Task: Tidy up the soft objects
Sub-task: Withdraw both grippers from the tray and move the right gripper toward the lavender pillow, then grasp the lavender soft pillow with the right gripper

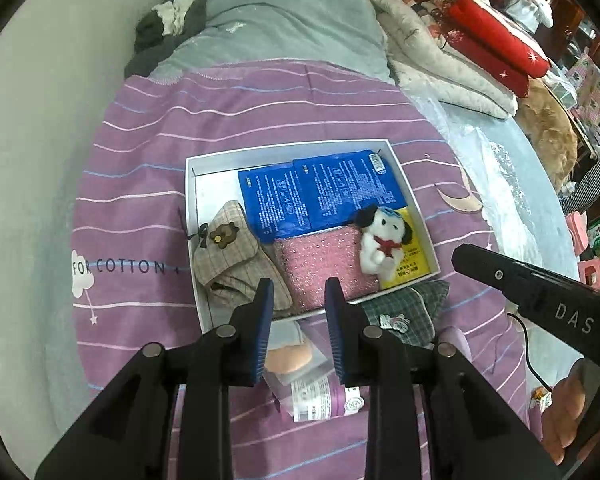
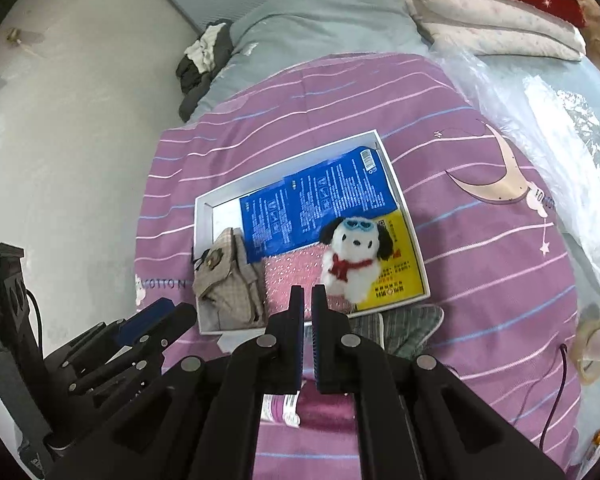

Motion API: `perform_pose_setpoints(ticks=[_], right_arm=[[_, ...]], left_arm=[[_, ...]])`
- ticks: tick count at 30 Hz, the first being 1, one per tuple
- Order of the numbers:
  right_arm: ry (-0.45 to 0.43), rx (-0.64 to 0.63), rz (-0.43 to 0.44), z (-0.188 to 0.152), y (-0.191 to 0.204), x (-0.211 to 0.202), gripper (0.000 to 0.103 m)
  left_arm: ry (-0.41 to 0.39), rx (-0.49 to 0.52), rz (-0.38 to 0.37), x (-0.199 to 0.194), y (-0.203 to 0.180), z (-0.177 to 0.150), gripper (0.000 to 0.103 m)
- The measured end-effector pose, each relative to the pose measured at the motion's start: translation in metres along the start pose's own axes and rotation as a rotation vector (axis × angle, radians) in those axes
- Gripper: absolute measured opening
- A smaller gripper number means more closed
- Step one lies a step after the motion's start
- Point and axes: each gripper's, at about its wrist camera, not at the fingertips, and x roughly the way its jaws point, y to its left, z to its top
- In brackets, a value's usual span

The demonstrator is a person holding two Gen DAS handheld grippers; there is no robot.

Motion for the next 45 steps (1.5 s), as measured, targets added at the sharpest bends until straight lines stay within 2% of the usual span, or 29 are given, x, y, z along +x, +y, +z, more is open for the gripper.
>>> perform_pose_setpoints(ticks=[2,5,9,12,13,17,19,21,22,23,25,27,32,35,39,43,45], right_arm=[[-0.005,-0.004,0.003,-0.004,0.0,-0.004,0.003],[-0.008,0.003,0.012,-0.008,-0.004,-0.009,0.003],[-0.022,0.0,0.034,-0.014,-0.007,-0.015,0.003],[-0.022,0.002,0.042,-0.021,-0.01,-0.017,0.004],[-0.025,0.011,0.038,-0.022,-0.012,-0.016,0.007],[-0.037,0.07,-0.022,-0.013,-0.016,-0.01,0.027],[-0.049,0.071,-0.025,-0.008,-0.018,-0.011,0.029],[-0.067,0.07,-0.017,-0.008,-0.021,-0.014,0.037],[-0.078,0.075,-0.017,-0.011,-0.025,-0.014,0.047],[-0.092,0.087,-0.021,-0.017,-0.03,-0.014,0.053],[-0.123,0.108,-0.011,-0.03,-0.04,-0.013,0.053],[-0.141,0.124,0.006,-0.041,-0.049,-0.013,0.053],[-0.126,0.08,0.033,-0.056,-0.053,-0.002,0.053],[-0.109,0.03,0.031,-0.061,-0.048,0.006,0.053],[-0.078,-0.043,0.01,-0.068,-0.043,0.013,0.053],[-0.042,-0.097,-0.041,-0.075,-0.047,0.013,0.053],[-0.028,-0.12,-0.054,-0.078,-0.052,0.011,0.053]], left_arm=[[-0.011,-0.002,-0.001,-0.004,-0.002,-0.003,0.028],[-0.041,-0.014,0.001,-0.007,-0.003,-0.009,0.037],[-0.139,-0.003,0.073,-0.008,-0.007,-0.021,0.044],[-0.15,-0.012,0.046,0.001,-0.013,-0.027,0.045],[-0.146,-0.014,0.037,0.006,-0.017,-0.025,0.045],[-0.076,-0.014,-0.004,0.025,-0.037,-0.003,0.045],[-0.066,-0.026,0.003,0.025,-0.042,0.004,0.045],[-0.049,-0.047,0.005,0.026,-0.04,0.002,0.045],[-0.032,-0.055,0.0,0.028,-0.039,-0.003,0.045],[-0.015,-0.074,-0.022,0.031,-0.035,-0.011,0.045],[-0.019,-0.107,-0.07,0.035,-0.027,-0.028,0.045],[-0.008,-0.119,-0.081,0.042,-0.023,-0.044,0.045],[0.008,-0.115,-0.044,0.055,-0.021,-0.059,0.045],[0.021,-0.126,-0.066,0.058,-0.019,-0.065,0.045],[0.065,-0.125,-0.086,0.063,-0.018,-0.07,0.045],[0.065,-0.107,-0.116,0.061,-0.024,-0.071,0.045],[0.066,-0.078,-0.154,0.06,-0.032,-0.073,0.045]])
